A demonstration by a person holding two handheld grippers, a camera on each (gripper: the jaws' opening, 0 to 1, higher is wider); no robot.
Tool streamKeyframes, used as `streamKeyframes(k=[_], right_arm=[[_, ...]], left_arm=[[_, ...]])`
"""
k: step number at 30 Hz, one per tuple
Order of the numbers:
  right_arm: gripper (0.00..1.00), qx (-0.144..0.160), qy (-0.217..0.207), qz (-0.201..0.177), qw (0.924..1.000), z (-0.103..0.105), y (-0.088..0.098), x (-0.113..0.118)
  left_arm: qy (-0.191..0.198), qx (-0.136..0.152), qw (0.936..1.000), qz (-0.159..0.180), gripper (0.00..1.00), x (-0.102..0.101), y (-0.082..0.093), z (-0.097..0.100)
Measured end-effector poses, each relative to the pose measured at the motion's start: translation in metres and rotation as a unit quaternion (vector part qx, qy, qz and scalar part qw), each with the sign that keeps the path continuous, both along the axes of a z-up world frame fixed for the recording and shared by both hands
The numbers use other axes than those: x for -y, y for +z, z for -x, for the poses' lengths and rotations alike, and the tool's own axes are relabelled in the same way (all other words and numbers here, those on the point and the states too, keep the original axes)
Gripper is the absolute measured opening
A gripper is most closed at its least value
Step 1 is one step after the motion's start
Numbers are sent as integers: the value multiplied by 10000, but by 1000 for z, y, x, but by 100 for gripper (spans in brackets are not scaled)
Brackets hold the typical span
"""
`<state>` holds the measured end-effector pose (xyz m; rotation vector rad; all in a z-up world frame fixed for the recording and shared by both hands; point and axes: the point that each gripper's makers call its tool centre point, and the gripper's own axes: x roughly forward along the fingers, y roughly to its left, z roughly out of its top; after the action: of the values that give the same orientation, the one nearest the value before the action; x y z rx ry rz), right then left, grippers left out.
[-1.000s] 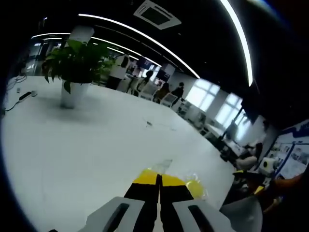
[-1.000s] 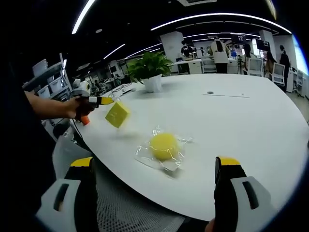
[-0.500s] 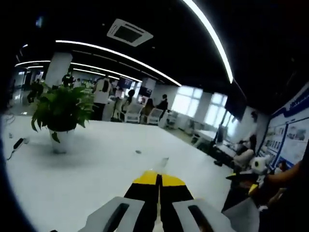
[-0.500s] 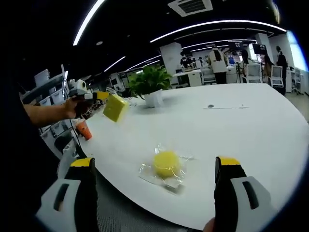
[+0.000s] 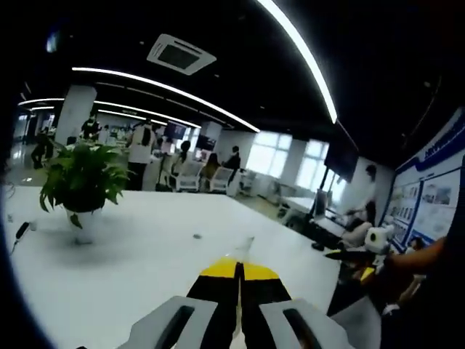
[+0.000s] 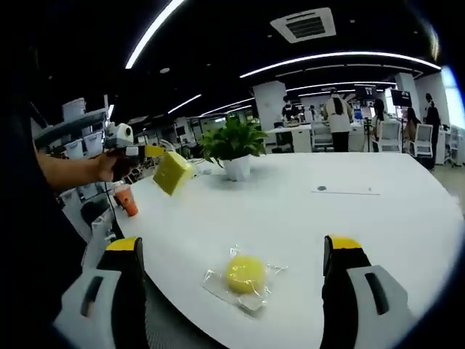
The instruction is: Compare the silicone blocks by pressing each to a similar depth, holding the contact briefly, and releasing to observe deformation and rebound differences across the visible hardness samples.
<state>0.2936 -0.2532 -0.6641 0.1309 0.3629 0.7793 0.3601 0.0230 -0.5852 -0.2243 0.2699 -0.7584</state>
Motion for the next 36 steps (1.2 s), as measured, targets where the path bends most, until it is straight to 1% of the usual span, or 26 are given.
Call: streamKeyframes(k=[1, 2, 4, 8, 9, 10, 12, 13, 15, 17, 18, 19, 20, 22, 25, 26, 27, 29, 32, 36], right_arm=[[96, 2, -10, -20, 10000, -3, 1, 1], [96, 102, -32, -49, 9999, -6, 4, 1], [96, 175, -55, -103, 9998, -10, 8, 0], [96, 148, -39, -197, 9997, -18, 10, -5], [96, 79, 8, -245, 9997, -20, 10, -9], [96, 77, 37, -258, 9996, -20, 10, -10], [96, 162, 102, -243, 9995, -22, 13, -14], [96, 174, 132, -235, 9995, -23, 13, -15], [96, 213, 265, -269, 9991, -23, 16, -19], [96, 240, 490, -343, 9979, -22, 20, -27], [96, 373, 706, -450, 9958, -20, 27, -36], [94, 382, 761, -418, 9955, -19, 28, -38], [94, 414, 855, -305, 9950, -19, 27, -42], [96, 399, 957, -323, 9941, -21, 28, -50], [96, 390, 1082, -360, 9927, -21, 32, -59], [96, 392, 1166, -461, 9913, -20, 36, -64], [96, 398, 1197, -473, 9909, -21, 37, -66], [96, 432, 1289, -465, 9896, -21, 40, -73], [96, 470, 1418, -575, 9871, -20, 46, -84], [96, 548, 1568, -671, 9838, -18, 54, -98]], left_arm=[[-26, 11, 10000, 14, 0, 1, 1, 1], [-48, 20, 10000, 26, 0, 2, 2, 2], [-116, 54, 9999, 30, 0, 6, 6, 6], [-215, 86, 9997, 94, 0, 11, 13, 12], [-221, 98, 9997, 101, 0, 12, 15, 13], [-231, 97, 9996, 118, 0, 12, 16, 13], [-216, 19, 9994, 259, 0, 13, 21, 15], [-225, 27, 9994, 257, 0, 13, 22, 16], [-289, 73, 9992, 260, 0, 16, 25, 19], [-329, 115, 9991, 252, 0, 19, 28, 21], [-342, 191, 9989, 265, 0, 21, 32, 23], [-349, 194, 9988, 272, 0, 22, 33, 23], [-358, 205, 9988, 262, 0, 26, 36, 24], [-425, 245, 9984, 262, 0, 30, 39, 25], [-526, 272, 9977, 318, 0, 39, 43, 28], [-587, 281, 9973, 347, 0, 43, 45, 30], [-616, 282, 9970, 363, 0, 45, 46, 31], [-723, 262, 9960, 455, 0, 52, 50, 35], [-786, 277, 9950, 555, 0, 58, 55, 38], [-892, 298, 9938, 587, 0, 65, 62, 42]])
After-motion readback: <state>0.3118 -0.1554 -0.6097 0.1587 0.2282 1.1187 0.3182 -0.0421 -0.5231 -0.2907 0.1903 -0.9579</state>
